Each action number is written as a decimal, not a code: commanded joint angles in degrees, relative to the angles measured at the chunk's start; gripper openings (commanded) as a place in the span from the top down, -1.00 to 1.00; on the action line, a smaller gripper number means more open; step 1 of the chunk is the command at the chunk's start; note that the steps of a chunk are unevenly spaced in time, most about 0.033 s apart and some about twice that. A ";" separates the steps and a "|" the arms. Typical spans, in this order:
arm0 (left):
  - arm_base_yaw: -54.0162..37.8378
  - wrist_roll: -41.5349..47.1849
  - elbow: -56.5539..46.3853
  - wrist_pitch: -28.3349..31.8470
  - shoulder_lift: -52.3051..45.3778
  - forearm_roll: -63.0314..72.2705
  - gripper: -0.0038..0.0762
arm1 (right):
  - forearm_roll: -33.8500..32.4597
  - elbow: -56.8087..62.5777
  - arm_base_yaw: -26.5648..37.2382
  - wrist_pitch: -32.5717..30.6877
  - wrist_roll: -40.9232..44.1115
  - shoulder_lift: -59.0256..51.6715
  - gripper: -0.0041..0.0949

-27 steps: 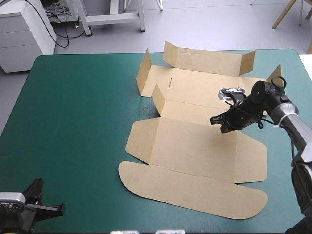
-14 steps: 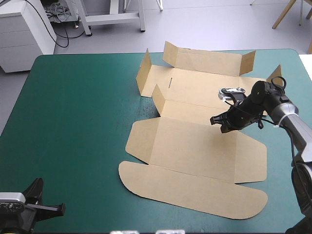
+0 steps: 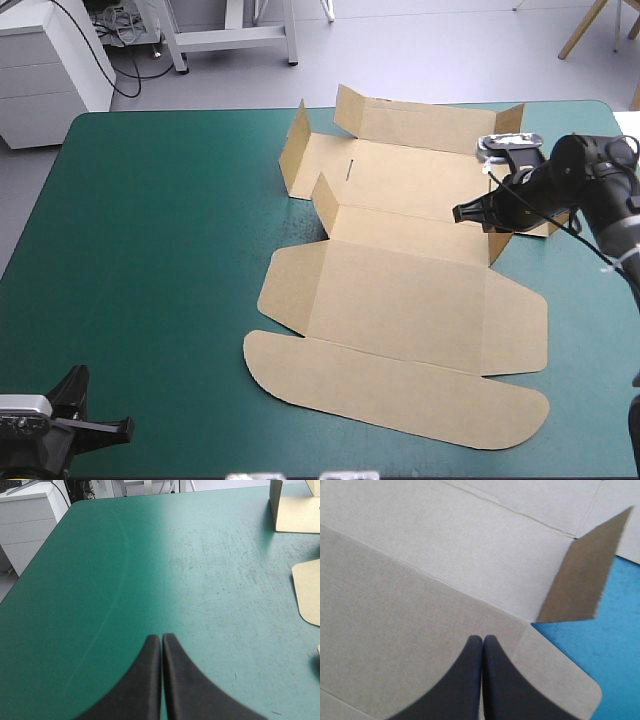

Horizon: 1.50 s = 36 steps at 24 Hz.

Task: Fold the box

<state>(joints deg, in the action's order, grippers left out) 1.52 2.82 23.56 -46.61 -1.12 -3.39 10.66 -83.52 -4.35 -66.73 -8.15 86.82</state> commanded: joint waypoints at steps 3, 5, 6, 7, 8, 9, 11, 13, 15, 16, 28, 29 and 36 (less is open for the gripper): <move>-0.02 0.16 1.16 4.38 -0.67 0.12 0.93 | -2.05 -4.26 -0.15 -2.13 2.93 -10.05 0.95; -0.02 0.16 1.16 4.38 -0.67 0.12 0.93 | -2.70 -4.26 -0.15 -2.13 3.54 -13.26 0.95; -0.02 0.16 1.16 4.38 -0.67 0.12 0.93 | -3.12 -4.26 -0.15 -2.13 4.02 -14.45 0.95; -0.02 0.16 1.16 4.38 -0.67 0.12 0.93 | -3.76 -4.26 -0.15 -2.13 4.54 -15.86 0.95; -0.02 0.16 1.16 4.38 -0.67 0.12 0.93 | -4.82 -4.26 -0.15 -2.13 5.51 -17.19 0.95; -0.02 0.16 1.16 4.38 -0.67 0.12 0.93 | -5.92 -4.26 -0.15 -2.13 6.04 -18.14 0.95; -0.02 0.16 1.16 4.38 -0.67 0.12 0.93 | -8.95 -4.26 -0.15 -2.13 8.15 -20.19 0.95; -0.02 0.16 1.16 4.38 -0.67 0.12 0.93 | -11.98 -4.26 -0.15 -2.13 9.28 -21.62 0.95; -0.02 0.16 1.16 4.38 -0.67 0.12 0.93 | -13.58 -4.26 -0.15 -2.13 10.51 -22.20 0.95; -0.02 0.16 1.16 4.38 -0.67 0.12 0.93 | -13.97 -4.26 -0.15 -2.13 10.64 -22.32 0.95; -0.02 -0.07 1.16 4.48 -0.67 0.12 0.93 | -11.99 0.01 -0.15 -2.21 6.33 -22.40 -0.18; -0.02 -0.07 1.16 4.48 -0.67 0.12 0.93 | -11.99 0.01 -0.15 -2.21 6.33 -22.40 -0.41; -0.02 -0.07 1.16 4.48 -0.67 0.12 0.93 | -13.20 0.01 -0.15 -1.86 8.15 -22.01 -0.85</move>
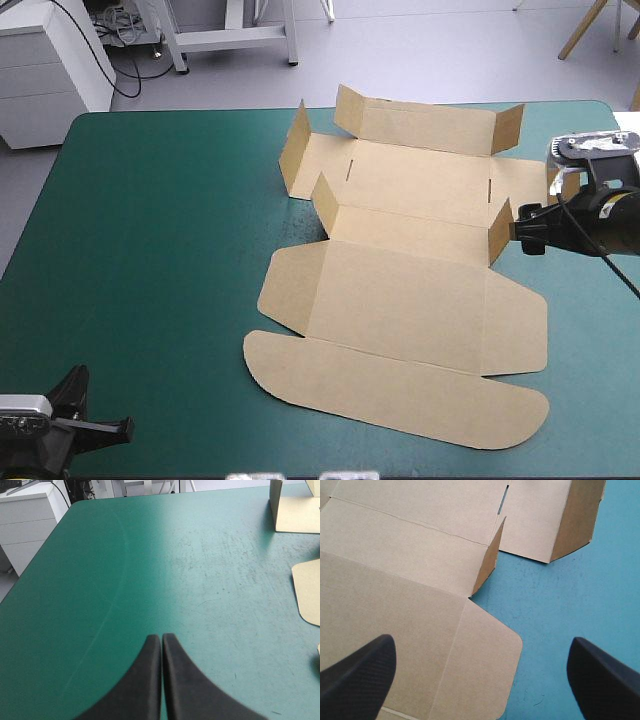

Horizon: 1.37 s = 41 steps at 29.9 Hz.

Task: Fold the box

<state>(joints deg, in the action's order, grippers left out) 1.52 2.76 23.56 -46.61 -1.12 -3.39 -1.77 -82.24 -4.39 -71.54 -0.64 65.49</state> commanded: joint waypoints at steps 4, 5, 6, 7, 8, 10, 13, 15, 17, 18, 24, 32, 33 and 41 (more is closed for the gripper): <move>-0.02 -0.01 1.16 4.48 -0.67 0.12 0.93 | -1.10 -1.28 0.02 5.75 0.64 2.41 -0.84; -0.02 -0.01 1.16 4.48 -0.67 0.12 0.93 | -1.10 -1.28 0.02 6.43 0.64 3.84 -0.84; -0.02 -0.01 1.16 4.48 -0.67 0.12 0.93 | -1.10 -1.28 0.02 6.84 0.64 5.59 -0.84; -0.02 -0.01 1.16 4.48 -0.67 0.12 0.93 | -1.10 -1.28 0.02 6.99 0.64 7.54 -0.84; -0.02 -0.01 1.16 4.48 -0.67 0.12 0.93 | -1.10 -1.28 0.14 6.99 0.64 9.20 -0.84; -0.02 -0.01 1.16 4.48 -0.67 0.12 0.93 | -0.59 -1.28 1.04 7.28 0.64 13.60 -0.84; -0.02 -0.01 1.16 4.48 -0.67 0.12 0.93 | 1.77 -1.79 3.70 8.40 0.64 19.27 -0.84; -0.02 -0.01 1.16 4.48 -0.67 0.12 0.93 | 5.09 -2.55 5.95 8.77 -1.33 22.76 -0.84; -0.02 -0.01 1.16 4.48 -0.67 0.12 0.93 | 8.77 -3.34 7.69 8.90 -3.03 25.45 -0.84; -0.02 -0.01 1.16 4.48 -0.67 0.12 0.93 | 10.68 -4.08 8.40 8.90 -4.04 27.07 -0.83; -0.02 -0.01 1.16 4.48 -0.67 0.12 0.93 | 13.06 -8.87 9.20 7.98 -5.06 33.41 -0.82; -0.02 -0.01 1.16 4.48 -0.67 0.12 0.93 | 15.30 -18.67 9.20 2.57 -5.23 41.87 -0.82; -0.02 -0.01 1.16 4.48 -0.67 0.12 0.93 | 15.41 -19.05 9.20 2.57 -5.23 42.34 -0.82; -0.02 -0.01 1.16 4.48 -0.67 0.12 0.93 | 14.19 -17.02 9.20 2.46 -5.23 42.77 -0.81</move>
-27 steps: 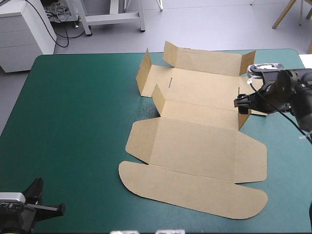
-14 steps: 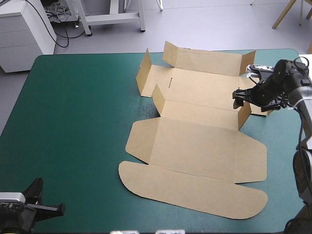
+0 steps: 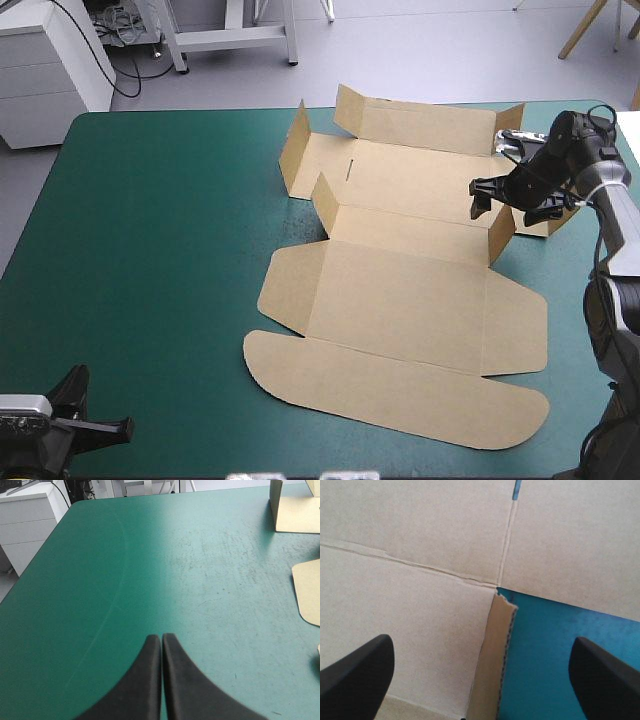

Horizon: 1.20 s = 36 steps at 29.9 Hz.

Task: Fold the box

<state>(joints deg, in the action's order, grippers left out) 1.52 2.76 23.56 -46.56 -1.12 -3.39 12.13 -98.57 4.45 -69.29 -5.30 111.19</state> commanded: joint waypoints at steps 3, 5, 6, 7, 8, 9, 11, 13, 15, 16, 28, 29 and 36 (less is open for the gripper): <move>-0.02 -0.01 1.16 4.42 -0.67 0.12 0.93 | 0.41 0.46 0.36 0.22 -0.45 -2.92 -0.81; -0.02 -0.01 1.16 4.42 -0.67 0.12 0.93 | 0.53 0.86 0.36 0.22 -0.45 -2.92 -0.81; -0.02 -0.01 1.16 4.42 -0.67 0.12 0.93 | 0.53 0.86 0.36 0.22 -0.45 -2.92 -0.81; -0.02 -0.01 1.16 4.42 -0.67 0.12 0.93 | 0.53 0.86 0.36 0.22 -0.45 -2.92 -0.80; -0.02 -0.01 1.16 4.42 -0.67 0.12 0.93 | 0.53 0.86 0.36 0.22 -0.45 -2.92 -0.78; -0.02 0.10 1.16 4.42 -0.67 0.12 0.93 | 0.42 0.86 0.36 0.22 -0.45 -2.92 -0.73; -0.02 0.10 1.16 4.42 -0.67 0.12 0.93 | 0.30 0.86 0.36 0.22 -0.45 -2.92 -0.50; -0.02 0.10 1.16 4.42 -0.67 0.12 0.93 | 0.30 0.86 0.36 0.22 -0.45 -2.92 -0.08; -0.02 0.10 1.16 4.42 -0.67 0.12 0.93 | 0.30 0.86 0.36 0.22 -0.45 -2.92 0.47; -0.02 0.10 1.16 4.42 -0.67 0.12 0.93 | 0.30 0.86 0.36 0.22 -0.58 -2.92 0.78; -0.02 0.10 1.16 4.42 -0.67 0.12 0.93 | 2.52 0.62 -0.43 0.32 -4.45 -2.92 0.96; -0.02 0.10 1.16 4.42 -0.67 0.12 0.93 | 2.52 0.38 -1.11 0.30 -5.68 -2.92 0.96; -0.02 0.10 1.16 4.42 -0.67 0.12 0.93 | -0.44 -3.06 -9.56 0.57 -18.15 -2.92 0.96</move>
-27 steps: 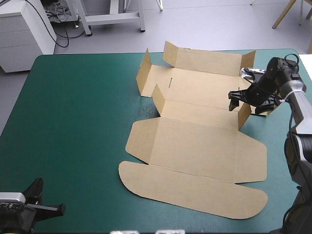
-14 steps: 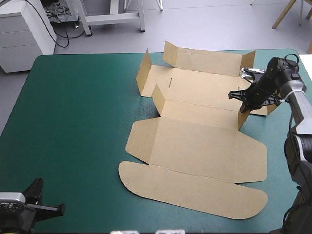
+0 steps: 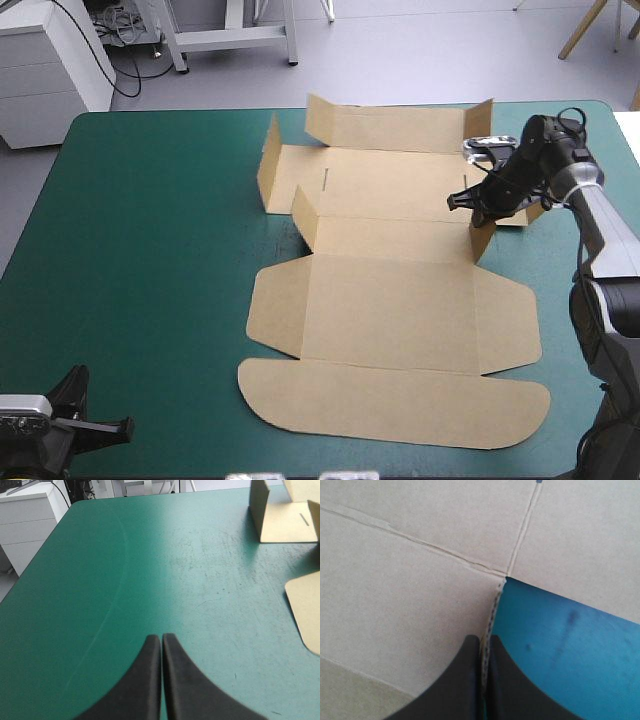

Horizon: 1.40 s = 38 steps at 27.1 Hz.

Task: Fold the box

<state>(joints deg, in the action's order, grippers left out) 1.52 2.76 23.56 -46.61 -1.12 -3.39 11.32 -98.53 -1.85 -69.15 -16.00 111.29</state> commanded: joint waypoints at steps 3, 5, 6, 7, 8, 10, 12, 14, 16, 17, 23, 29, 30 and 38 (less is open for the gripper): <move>-0.02 0.10 1.16 4.48 -0.67 0.12 0.93 | -1.50 -5.19 -7.35 2.14 -12.25 -2.94 0.96; -0.02 0.10 1.16 4.48 -0.67 0.12 0.93 | -2.04 -6.53 -9.81 4.34 -14.78 -2.94 0.96; -0.02 0.10 1.16 4.48 -0.67 0.12 0.93 | -2.14 -6.95 -10.86 5.50 -15.99 -2.94 0.96; -0.02 0.10 1.16 4.48 -0.67 0.12 0.93 | -2.14 -7.28 -11.67 6.31 -17.98 -2.94 0.96; -0.02 0.10 1.16 4.48 -0.67 0.12 0.93 | -2.14 -7.69 -12.86 7.14 -20.64 -2.94 0.96; -0.02 0.10 1.16 4.48 -0.67 0.12 0.93 | -1.84 -7.82 -14.43 7.59 -26.34 -2.94 0.96; -0.02 0.10 1.16 4.48 -0.67 0.12 0.93 | -1.90 -7.82 -16.27 8.23 -31.26 -2.94 0.96; -0.02 0.10 1.16 4.48 -0.67 0.12 0.93 | -1.68 -7.82 -17.84 9.14 -35.36 -2.94 0.96; -0.02 0.10 1.16 4.48 -0.67 0.12 0.93 | -1.39 -7.82 -19.22 10.22 -39.59 -2.94 0.96; -0.02 0.10 1.16 4.48 -0.67 0.12 0.93 | -1.22 -7.82 -19.86 10.73 -41.70 -2.94 0.96; -0.02 0.10 1.16 4.48 -0.67 0.12 0.93 | 1.36 -7.82 -23.19 14.36 -52.85 -2.94 0.96; -0.02 0.10 1.16 4.48 -0.67 0.12 0.93 | 1.93 -7.82 -25.30 17.47 -57.51 -1.03 0.96; -0.02 0.10 1.16 4.48 -0.67 0.12 0.93 | 2.18 -7.82 -25.43 17.47 -58.37 -0.33 0.96; -0.02 0.10 1.16 4.48 -0.67 0.12 0.93 | 3.69 -7.82 -28.73 19.55 -65.21 1.69 0.96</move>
<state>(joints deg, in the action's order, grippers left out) 1.52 2.76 23.56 -46.53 -1.12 -3.39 13.35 -104.52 -30.00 -52.19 -79.04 116.51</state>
